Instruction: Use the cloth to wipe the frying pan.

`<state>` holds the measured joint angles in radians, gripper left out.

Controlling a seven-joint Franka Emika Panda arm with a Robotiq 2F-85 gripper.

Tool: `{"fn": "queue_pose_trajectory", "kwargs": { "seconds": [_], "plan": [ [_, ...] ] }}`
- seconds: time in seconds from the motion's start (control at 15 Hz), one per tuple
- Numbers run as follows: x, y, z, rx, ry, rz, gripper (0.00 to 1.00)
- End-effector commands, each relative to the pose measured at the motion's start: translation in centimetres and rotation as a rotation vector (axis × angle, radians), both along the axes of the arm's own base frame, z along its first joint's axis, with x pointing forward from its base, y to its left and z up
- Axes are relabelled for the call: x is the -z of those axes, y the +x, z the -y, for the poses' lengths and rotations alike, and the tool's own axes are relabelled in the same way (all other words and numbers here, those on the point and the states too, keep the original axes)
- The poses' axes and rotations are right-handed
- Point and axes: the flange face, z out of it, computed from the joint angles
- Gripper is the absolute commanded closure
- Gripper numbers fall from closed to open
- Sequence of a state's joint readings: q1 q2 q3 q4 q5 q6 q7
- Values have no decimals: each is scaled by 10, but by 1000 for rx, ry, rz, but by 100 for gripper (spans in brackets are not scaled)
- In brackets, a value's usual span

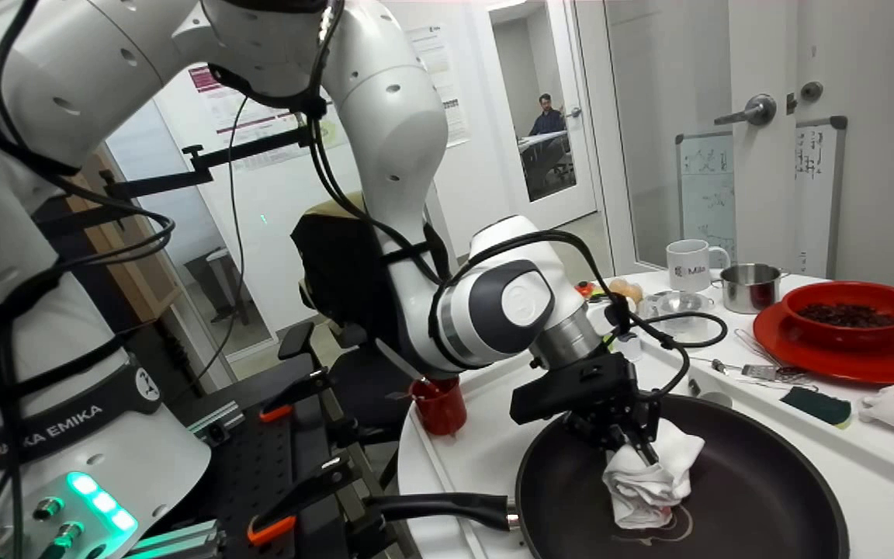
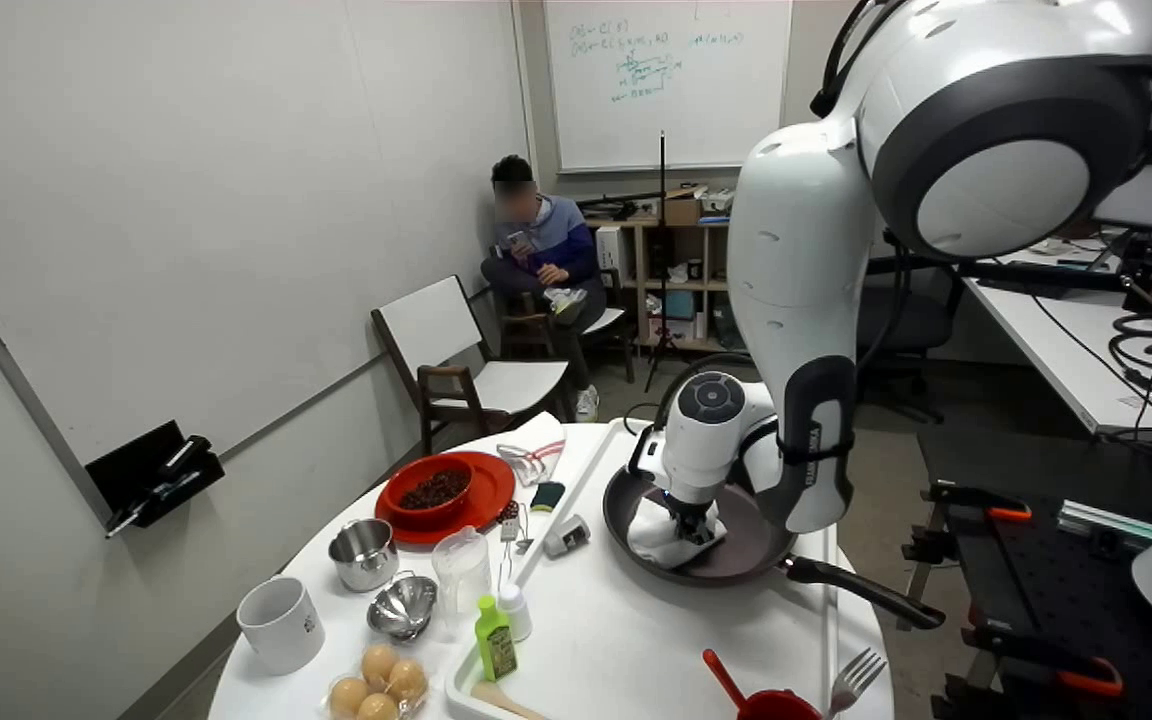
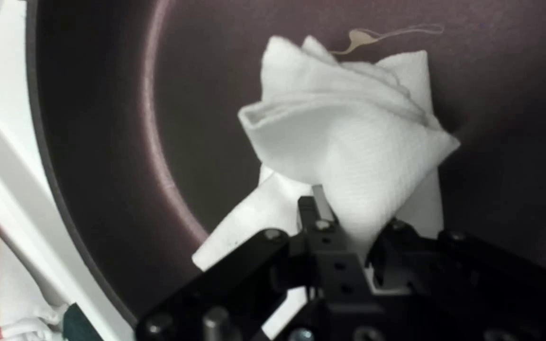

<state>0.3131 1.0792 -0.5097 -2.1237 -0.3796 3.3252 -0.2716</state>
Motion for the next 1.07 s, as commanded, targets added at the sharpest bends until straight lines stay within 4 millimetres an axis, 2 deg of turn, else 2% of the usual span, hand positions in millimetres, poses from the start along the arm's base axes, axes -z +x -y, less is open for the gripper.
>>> {"fn": "queue_pose_trajectory", "kwargs": {
  "seconds": [0.0, 0.27, 0.47, 0.67, 1.0],
  "plan": [
    [-14, -29, -10, -96, 27, -41, 93],
    [-23, -53, -4, -167, 28, -113, 92],
    [-29, -67, 8, -196, 19, -155, 92],
    [-31, -74, 29, -182, -4, -171, 92],
    [-32, -73, 69, -99, -37, -165, 92]
  ]
}}
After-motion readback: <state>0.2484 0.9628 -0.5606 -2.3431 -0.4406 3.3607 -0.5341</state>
